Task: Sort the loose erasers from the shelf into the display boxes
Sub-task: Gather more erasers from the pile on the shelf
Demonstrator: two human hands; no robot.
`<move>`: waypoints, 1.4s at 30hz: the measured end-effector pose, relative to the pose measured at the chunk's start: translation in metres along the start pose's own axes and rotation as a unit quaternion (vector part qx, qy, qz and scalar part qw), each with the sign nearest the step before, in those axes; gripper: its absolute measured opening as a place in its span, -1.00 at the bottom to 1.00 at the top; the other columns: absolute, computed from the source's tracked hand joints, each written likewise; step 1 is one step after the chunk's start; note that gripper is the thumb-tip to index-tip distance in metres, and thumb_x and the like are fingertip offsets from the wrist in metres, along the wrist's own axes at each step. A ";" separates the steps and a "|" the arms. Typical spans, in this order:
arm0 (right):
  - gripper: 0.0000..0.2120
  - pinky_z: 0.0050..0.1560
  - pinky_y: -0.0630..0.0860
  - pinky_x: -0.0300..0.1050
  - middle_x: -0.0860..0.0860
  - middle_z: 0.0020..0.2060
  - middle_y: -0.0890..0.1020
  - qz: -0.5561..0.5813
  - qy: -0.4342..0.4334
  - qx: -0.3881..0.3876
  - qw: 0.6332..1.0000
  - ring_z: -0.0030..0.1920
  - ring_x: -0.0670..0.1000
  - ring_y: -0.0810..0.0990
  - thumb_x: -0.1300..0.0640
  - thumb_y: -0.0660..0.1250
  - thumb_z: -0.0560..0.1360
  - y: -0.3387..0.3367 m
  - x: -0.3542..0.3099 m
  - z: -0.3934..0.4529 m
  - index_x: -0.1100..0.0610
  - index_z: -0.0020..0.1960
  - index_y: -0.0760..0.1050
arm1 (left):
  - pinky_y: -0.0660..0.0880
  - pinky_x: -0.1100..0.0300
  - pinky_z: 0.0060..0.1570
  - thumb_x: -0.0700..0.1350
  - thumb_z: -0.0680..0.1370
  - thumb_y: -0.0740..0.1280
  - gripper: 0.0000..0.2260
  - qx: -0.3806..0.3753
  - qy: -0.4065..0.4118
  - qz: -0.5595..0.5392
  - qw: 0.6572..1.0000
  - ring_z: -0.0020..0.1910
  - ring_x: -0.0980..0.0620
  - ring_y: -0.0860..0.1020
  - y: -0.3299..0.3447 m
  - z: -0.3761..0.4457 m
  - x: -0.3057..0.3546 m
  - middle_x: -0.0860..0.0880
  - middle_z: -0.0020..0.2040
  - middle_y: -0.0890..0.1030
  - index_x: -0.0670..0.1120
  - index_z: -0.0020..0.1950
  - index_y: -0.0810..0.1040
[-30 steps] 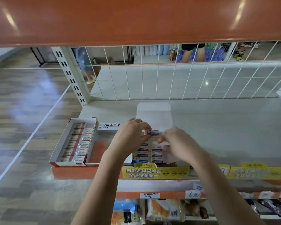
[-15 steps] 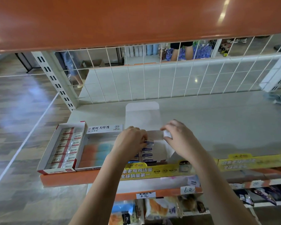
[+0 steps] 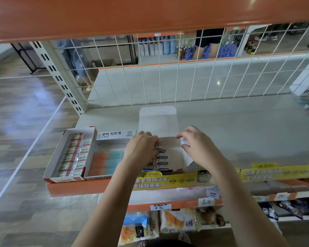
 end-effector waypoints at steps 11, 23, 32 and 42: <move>-0.72 -0.05 0.33 -0.31 -0.03 0.19 0.44 0.006 0.008 -0.007 1.000 0.00 -0.02 0.52 0.24 0.24 0.55 0.002 0.001 0.000 0.07 0.24 0.47 | 0.23 0.22 -0.06 0.02 0.57 0.24 -0.78 -0.019 0.031 0.014 0.999 0.04 0.02 0.44 0.003 0.000 0.006 0.05 0.05 0.59 0.07 0.16 0.58; -0.71 -0.01 0.32 -0.31 -0.02 0.20 0.43 0.005 0.019 -0.008 1.000 0.08 -0.02 0.51 0.24 0.23 0.55 0.001 0.003 0.002 0.06 0.25 0.47 | 0.40 0.13 0.05 -0.07 0.61 0.16 -0.75 -0.043 0.024 0.045 0.998 0.10 -0.02 0.43 0.009 -0.003 0.003 0.03 0.11 0.57 0.08 0.19 0.57; -0.72 0.04 0.38 -0.25 -0.02 0.20 0.46 -0.002 0.023 -0.007 1.000 0.09 -0.02 0.52 0.10 0.25 0.56 -0.002 -0.003 0.002 0.07 0.25 0.48 | 0.43 0.13 0.04 -0.04 0.58 0.20 -0.75 -0.061 0.058 0.022 0.996 0.11 0.00 0.47 0.003 0.003 0.005 0.05 0.14 0.56 0.05 0.22 0.55; -0.66 0.23 0.39 -0.04 0.05 0.20 0.48 -0.108 0.085 0.013 0.990 0.24 0.06 0.44 0.04 0.24 0.55 -0.057 0.041 0.022 0.06 0.31 0.43 | 0.31 0.06 0.21 0.06 0.59 0.18 -0.67 -0.009 0.170 0.095 0.981 0.27 -0.06 0.38 -0.045 0.081 0.087 -0.04 0.27 0.47 0.05 0.34 0.44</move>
Point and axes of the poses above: each hand's wrist, its own z-axis towards the middle knuckle, its own y-axis out of the palm, x = y × z, the point moved 9 cm from there along z, towards the middle knuckle
